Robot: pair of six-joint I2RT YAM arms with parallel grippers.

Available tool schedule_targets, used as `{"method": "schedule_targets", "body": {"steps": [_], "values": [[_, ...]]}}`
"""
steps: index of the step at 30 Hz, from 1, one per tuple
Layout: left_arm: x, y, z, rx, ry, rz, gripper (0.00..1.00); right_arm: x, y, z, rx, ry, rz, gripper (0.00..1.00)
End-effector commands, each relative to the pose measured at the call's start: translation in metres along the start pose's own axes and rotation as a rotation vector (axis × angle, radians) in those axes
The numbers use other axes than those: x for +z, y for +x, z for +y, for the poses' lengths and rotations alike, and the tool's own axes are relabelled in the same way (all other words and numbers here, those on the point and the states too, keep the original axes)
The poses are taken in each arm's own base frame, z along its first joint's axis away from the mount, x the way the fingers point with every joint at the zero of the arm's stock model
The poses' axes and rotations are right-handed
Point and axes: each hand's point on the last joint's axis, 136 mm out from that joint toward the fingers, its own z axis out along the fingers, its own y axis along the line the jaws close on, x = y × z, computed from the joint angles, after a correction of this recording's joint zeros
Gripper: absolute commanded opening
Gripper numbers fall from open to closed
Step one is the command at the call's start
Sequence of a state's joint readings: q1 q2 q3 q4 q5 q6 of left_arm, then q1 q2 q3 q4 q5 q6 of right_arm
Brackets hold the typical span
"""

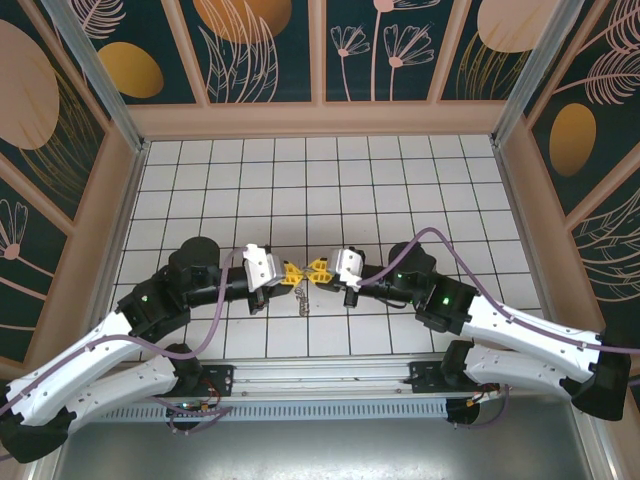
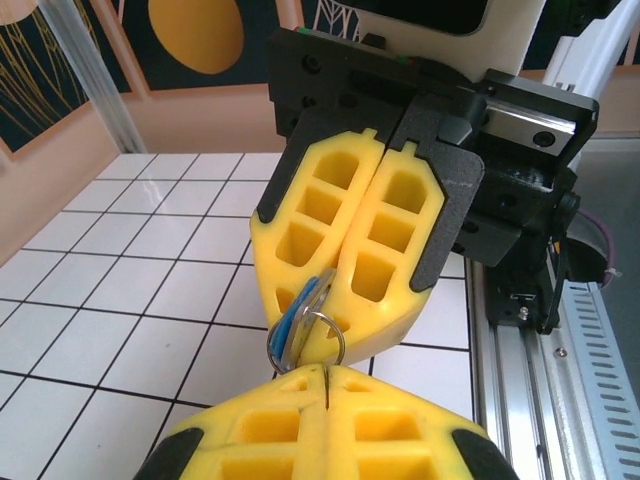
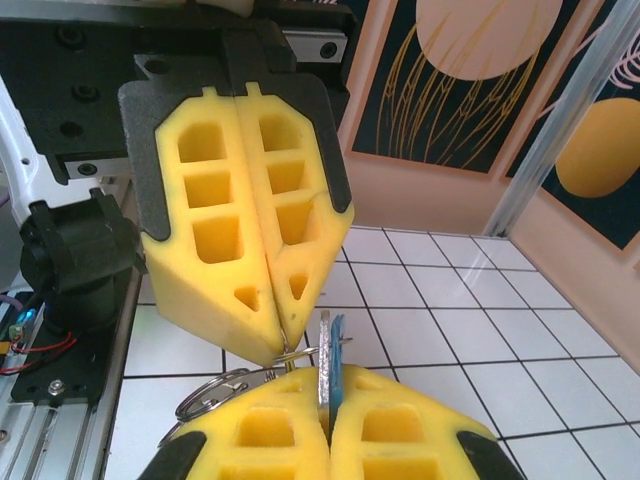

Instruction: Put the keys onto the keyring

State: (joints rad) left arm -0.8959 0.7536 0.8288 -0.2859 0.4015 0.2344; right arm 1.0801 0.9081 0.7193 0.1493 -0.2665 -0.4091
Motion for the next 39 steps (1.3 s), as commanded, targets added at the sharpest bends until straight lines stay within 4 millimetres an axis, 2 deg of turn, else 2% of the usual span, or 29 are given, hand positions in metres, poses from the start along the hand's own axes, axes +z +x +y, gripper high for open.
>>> {"method": "schedule_targets", "body": {"steps": [1, 3, 7, 10, 12, 14, 15, 18, 22, 27, 31, 35, 39], "values": [[0.002, 0.003, 0.005, 0.001, -0.036, -0.012, 0.0, 0.0, -0.015, -0.011, -0.002, 0.048, -0.013, 0.0], [0.002, 0.003, 0.007, -0.003, -0.046, -0.017, 0.0, 0.001, -0.012, -0.014, -0.004, 0.06, 0.007, 0.0], [0.002, 0.006, 0.008, -0.021, -0.059, -0.021, 0.34, 0.003, -0.005, -0.02, -0.002, 0.093, 0.05, 0.0], [-0.001, 0.008, 0.011, -0.047, -0.083, -0.041, 0.46, 0.005, 0.002, -0.026, 0.005, 0.12, 0.088, 0.0], [-0.002, 0.008, 0.02, -0.1, -0.141, -0.064, 0.52, 0.009, 0.009, -0.033, 0.015, 0.15, 0.129, 0.0], [-0.004, 0.004, 0.033, -0.191, -0.209, -0.107, 0.85, 0.014, 0.024, -0.047, 0.036, 0.181, 0.193, 0.0], [-0.003, 0.005, 0.036, -0.218, -0.227, -0.117, 0.97, 0.016, 0.031, -0.053, 0.052, 0.192, 0.221, 0.0], [-0.003, 0.021, 0.051, -0.288, -0.319, -0.098, 0.98, 0.023, 0.053, -0.076, 0.112, 0.225, 0.299, 0.0], [-0.01, 0.056, 0.072, -0.355, -0.487, -0.046, 0.98, 0.035, 0.076, -0.103, 0.176, 0.244, 0.377, 0.0], [-0.036, 0.081, 0.088, -0.431, -0.659, -0.09, 0.98, 0.059, 0.095, -0.141, 0.237, 0.265, 0.422, 0.0], [-0.055, 0.085, 0.09, -0.446, -0.723, -0.144, 0.99, 0.086, 0.107, -0.174, 0.294, 0.272, 0.424, 0.0], [-0.063, 0.08, 0.083, -0.451, -0.695, -0.207, 0.98, 0.115, 0.122, -0.206, 0.327, 0.286, 0.442, 0.0], [-0.067, 0.084, 0.082, -0.441, -0.705, -0.201, 0.99, 0.138, 0.138, -0.222, 0.368, 0.279, 0.437, 0.0]]}}
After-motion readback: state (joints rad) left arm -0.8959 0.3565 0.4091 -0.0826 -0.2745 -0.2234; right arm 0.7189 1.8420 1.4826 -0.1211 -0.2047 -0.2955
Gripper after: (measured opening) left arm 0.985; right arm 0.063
